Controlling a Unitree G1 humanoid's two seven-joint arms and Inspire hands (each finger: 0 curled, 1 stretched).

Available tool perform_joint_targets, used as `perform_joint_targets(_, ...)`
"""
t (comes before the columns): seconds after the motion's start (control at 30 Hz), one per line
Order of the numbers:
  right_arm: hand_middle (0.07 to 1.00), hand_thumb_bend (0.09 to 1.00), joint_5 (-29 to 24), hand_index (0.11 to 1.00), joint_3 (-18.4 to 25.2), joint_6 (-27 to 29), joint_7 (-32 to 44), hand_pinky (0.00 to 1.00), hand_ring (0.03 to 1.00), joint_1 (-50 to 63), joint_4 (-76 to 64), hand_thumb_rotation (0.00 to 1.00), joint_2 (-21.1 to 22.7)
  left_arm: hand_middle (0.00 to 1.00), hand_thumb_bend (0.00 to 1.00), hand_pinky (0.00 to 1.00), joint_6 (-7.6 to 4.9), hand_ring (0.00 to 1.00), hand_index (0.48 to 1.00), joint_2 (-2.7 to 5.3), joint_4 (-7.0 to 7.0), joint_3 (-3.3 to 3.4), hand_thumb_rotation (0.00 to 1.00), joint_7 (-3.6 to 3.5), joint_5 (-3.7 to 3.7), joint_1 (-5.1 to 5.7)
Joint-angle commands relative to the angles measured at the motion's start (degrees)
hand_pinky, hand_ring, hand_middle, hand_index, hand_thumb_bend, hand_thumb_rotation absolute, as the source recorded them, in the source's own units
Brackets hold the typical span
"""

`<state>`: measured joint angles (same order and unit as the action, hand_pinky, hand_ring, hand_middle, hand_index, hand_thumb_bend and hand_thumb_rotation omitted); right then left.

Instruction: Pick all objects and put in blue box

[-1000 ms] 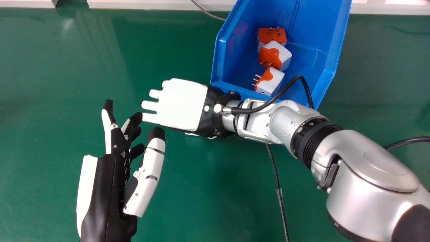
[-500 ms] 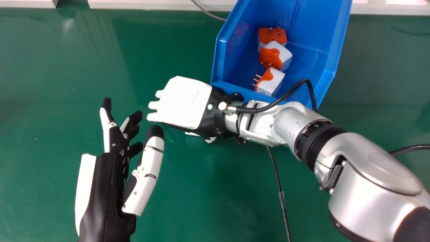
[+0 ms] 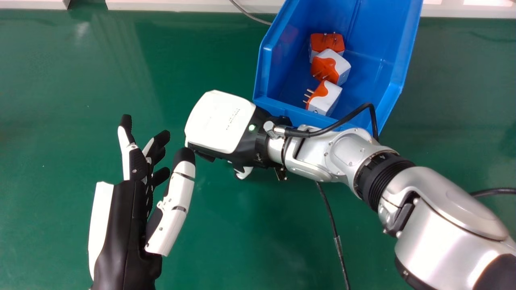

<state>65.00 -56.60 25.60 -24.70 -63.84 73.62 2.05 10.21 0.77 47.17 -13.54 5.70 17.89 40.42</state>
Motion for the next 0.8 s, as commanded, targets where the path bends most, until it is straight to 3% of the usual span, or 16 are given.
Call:
perform_joint_targets(0.0,0.114,0.517,-2.0,0.47,1.5,0.3,0.0,0.02,0.059,-0.3,-1.5,0.12,0.0,0.92,0.3,0.88,-0.36,0.93,0.951,-0.1,0.28,0.44,0.74,0.05,-0.09,-0.22)
perform_joint_targets(0.23,0.126,0.517,-3.5,0.471,3.0,0.5,1.0,0.03,0.065,0.0,-1.6,0.12,0.1,0.92,0.3,0.88,-0.69,0.93,0.951,-0.04,-0.64,0.7,0.74,0.11,0.01,-0.98)
perform_joint_targets(0.57,0.145,0.51,-9.7,0.471,9.3,1.8,2.9,0.05,0.081,4.9,-7.4,0.11,2.2,0.92,0.31,0.88,-0.85,0.93,0.951,-0.08,-1.98,0.96,0.74,0.25,0.31,-2.64)
perform_joint_targets(0.77,0.144,0.506,-14.0,0.47,13.8,0.5,6.7,0.05,0.083,10.5,-15.6,0.11,4.5,0.92,0.33,0.88,-1.38,0.93,0.95,-0.23,-3.32,1.72,0.74,0.28,-0.12,-3.47)
